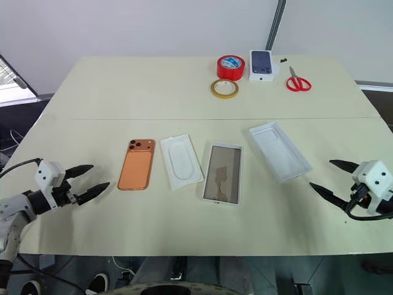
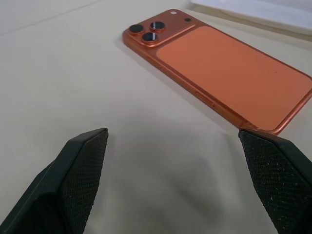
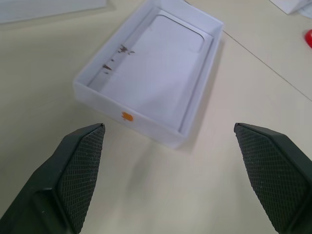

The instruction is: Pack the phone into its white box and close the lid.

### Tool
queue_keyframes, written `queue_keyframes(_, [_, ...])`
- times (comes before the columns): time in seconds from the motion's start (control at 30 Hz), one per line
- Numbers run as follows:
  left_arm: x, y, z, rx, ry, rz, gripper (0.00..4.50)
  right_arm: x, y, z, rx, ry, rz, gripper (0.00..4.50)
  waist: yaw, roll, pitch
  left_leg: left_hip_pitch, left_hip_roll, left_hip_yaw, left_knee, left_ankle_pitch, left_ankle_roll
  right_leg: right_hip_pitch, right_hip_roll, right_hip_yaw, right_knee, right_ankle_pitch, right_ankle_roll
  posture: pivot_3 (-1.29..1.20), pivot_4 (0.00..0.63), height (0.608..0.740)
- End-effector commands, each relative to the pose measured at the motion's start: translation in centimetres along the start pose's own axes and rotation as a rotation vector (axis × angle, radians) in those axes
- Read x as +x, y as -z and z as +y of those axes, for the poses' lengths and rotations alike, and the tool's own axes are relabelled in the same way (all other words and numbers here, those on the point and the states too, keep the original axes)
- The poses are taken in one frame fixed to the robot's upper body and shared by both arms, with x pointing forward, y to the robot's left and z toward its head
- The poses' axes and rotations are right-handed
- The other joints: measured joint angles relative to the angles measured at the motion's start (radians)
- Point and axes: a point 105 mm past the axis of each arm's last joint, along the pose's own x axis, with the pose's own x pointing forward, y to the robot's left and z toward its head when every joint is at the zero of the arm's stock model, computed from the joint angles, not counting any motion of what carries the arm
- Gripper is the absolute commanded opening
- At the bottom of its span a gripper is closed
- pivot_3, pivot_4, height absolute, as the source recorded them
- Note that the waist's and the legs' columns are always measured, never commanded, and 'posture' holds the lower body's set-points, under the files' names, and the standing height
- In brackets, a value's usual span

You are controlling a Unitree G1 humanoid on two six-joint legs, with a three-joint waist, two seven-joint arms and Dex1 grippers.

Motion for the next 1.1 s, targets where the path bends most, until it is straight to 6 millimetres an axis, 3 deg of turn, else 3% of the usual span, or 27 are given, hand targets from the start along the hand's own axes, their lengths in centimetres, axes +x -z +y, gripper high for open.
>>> queue_keyframes(0.03, [-0.3,-1.2,0.5,0.039,-0.032,-0.043,4.50,-0.6,-0.4,-0.9,-0.017,0.028,-0.020,4.44,0.000,0.000,0.000,0.000,0.000,0.000,0.000,0.000,0.000,0.000,0.000,0.000,0.000,0.000,0.000,0.00,0.150,0.740])
queue_keyframes(0.5, [0.0,-3.0,-0.6,0.149,0.064,-0.121,4.50,1.4,-1.3,-0.5,-0.033,-0.009,-0.060,4.44,-0.001,0.001,0.000,0.000,0.000,0.000,0.000,0.000,0.000,0.000,0.000,0.000,0.000,0.001,0.002,0.00,0.150,0.740])
queue_keyframes(0.9, [1.3,-3.9,-0.6,0.157,0.057,-0.134,4.50,1.7,-1.4,-0.1,-0.039,-0.025,-0.063,4.44,0.000,0.001,0.000,0.000,0.000,0.000,0.000,0.000,0.000,0.000,0.000,0.000,0.000,0.001,0.003,0.00,0.150,0.740])
queue_keyframes(0.97, [1.7,-4.2,-0.9,0.124,0.075,-0.134,4.50,2.0,-1.7,0.0,-0.051,-0.033,-0.071,4.44,0.000,0.001,0.000,0.000,0.000,0.000,0.000,0.000,0.000,0.000,0.000,0.000,0.000,0.002,0.003,0.00,0.150,0.740])
queue_keyframes(1.1, [3.0,-4.1,-2.1,0.062,0.097,-0.070,4.50,3.8,-4.3,1.1,-0.095,-0.085,-0.148,4.44,-0.007,0.001,0.000,0.000,0.000,0.000,0.000,0.000,0.000,0.000,0.000,0.000,0.000,0.002,0.003,0.00,0.150,0.740])
